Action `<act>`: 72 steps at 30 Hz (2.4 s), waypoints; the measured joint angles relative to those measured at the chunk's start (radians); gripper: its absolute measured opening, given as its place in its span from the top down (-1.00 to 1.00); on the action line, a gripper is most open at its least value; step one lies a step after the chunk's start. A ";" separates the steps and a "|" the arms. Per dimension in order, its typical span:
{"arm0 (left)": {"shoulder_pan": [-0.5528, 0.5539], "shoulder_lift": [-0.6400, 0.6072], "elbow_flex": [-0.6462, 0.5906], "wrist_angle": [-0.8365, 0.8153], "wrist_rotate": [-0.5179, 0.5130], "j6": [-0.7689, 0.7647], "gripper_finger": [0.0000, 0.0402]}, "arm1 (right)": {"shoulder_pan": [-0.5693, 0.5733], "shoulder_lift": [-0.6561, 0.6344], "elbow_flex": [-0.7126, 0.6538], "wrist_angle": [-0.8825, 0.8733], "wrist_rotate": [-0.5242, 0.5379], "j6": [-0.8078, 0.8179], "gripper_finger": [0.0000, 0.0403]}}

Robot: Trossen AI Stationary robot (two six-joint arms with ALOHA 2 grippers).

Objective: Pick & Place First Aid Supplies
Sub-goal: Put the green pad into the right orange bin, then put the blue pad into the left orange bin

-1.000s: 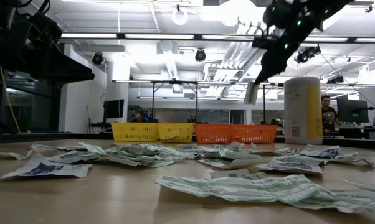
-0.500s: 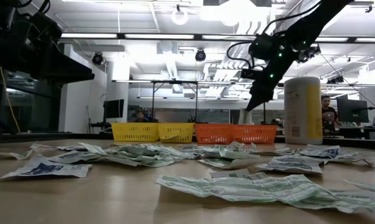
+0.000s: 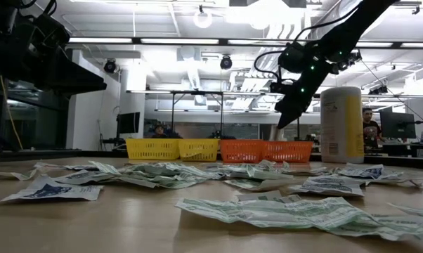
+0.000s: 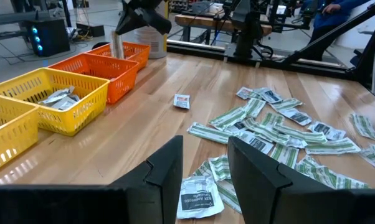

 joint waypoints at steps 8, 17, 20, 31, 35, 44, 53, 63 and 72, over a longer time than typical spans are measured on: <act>0.000 0.000 0.000 0.000 0.000 0.000 0.37 | 0.002 0.000 0.000 -0.002 -0.001 0.073 0.58; 0.000 0.000 0.000 0.000 0.000 0.000 0.37 | 0.028 -0.067 0.033 -0.050 0.037 0.282 0.19; 0.000 0.000 0.000 0.000 0.000 0.000 0.37 | 0.037 -0.095 0.082 -0.101 -0.013 0.331 0.14; 0.000 0.000 0.000 0.000 0.000 0.000 0.37 | 0.189 -0.107 0.153 -0.278 -0.182 0.587 0.25; 0.000 0.000 0.000 0.000 0.000 0.000 0.37 | 0.258 -0.107 0.153 -0.333 -0.203 0.665 0.28; 0.000 0.000 0.000 0.000 0.000 0.000 0.37 | 0.447 -0.107 0.153 -0.633 -0.289 0.645 0.27; 0.000 0.000 0.000 0.000 0.000 0.000 0.37 | 0.631 -0.107 0.134 -0.772 -0.428 1.079 0.27; 0.000 0.000 0.000 0.000 0.000 0.000 0.37 | 0.848 -0.106 0.043 -0.734 -0.333 1.416 0.26; 0.000 0.000 0.000 0.000 0.000 0.000 0.37 | 0.998 -0.106 0.042 -0.683 -0.218 1.628 0.26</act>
